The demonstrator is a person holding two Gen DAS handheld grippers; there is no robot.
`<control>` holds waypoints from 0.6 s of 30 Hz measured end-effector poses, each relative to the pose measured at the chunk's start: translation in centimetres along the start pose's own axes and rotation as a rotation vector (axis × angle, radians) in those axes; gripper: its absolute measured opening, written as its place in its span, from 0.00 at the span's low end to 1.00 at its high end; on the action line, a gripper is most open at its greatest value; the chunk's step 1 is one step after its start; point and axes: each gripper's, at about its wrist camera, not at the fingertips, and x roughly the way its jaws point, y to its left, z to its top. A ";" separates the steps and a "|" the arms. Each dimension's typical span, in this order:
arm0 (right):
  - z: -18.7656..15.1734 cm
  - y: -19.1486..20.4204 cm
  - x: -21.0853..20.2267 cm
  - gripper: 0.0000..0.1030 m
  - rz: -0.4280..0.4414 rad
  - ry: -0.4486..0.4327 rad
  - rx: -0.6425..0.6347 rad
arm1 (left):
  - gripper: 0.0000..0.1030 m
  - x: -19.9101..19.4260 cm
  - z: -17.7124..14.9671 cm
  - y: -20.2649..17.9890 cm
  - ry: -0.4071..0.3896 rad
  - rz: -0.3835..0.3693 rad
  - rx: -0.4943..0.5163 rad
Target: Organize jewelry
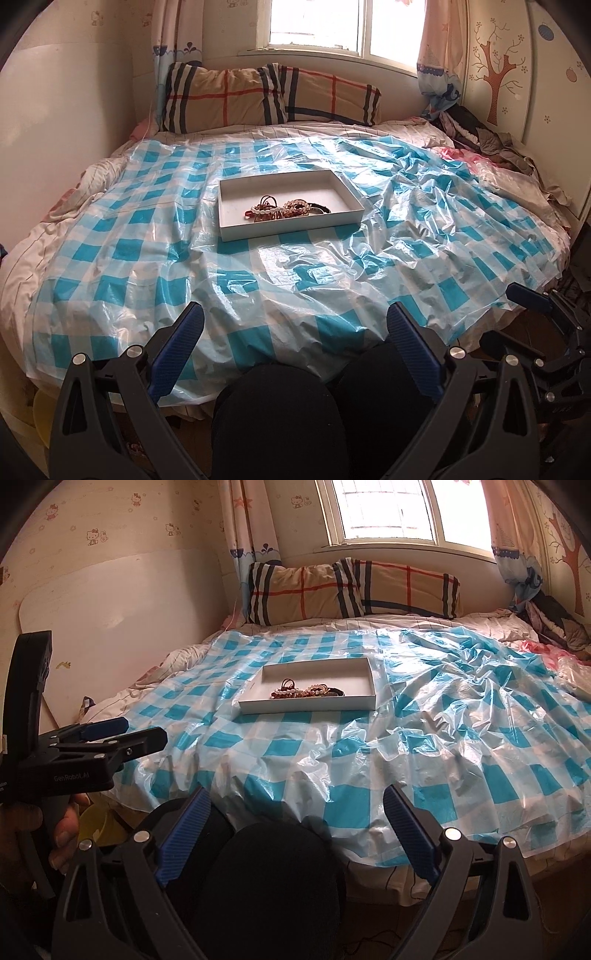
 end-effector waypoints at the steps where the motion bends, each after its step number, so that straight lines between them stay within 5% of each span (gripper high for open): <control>1: 0.0 0.2 -0.3 0.88 0.000 -0.003 -0.004 | 0.92 -0.2 0.1 -0.1 -0.005 -0.002 0.001; 18: 0.0 1.1 0.5 0.89 -0.014 0.010 -0.037 | 0.92 -0.2 -0.1 -0.4 0.000 -0.022 -0.001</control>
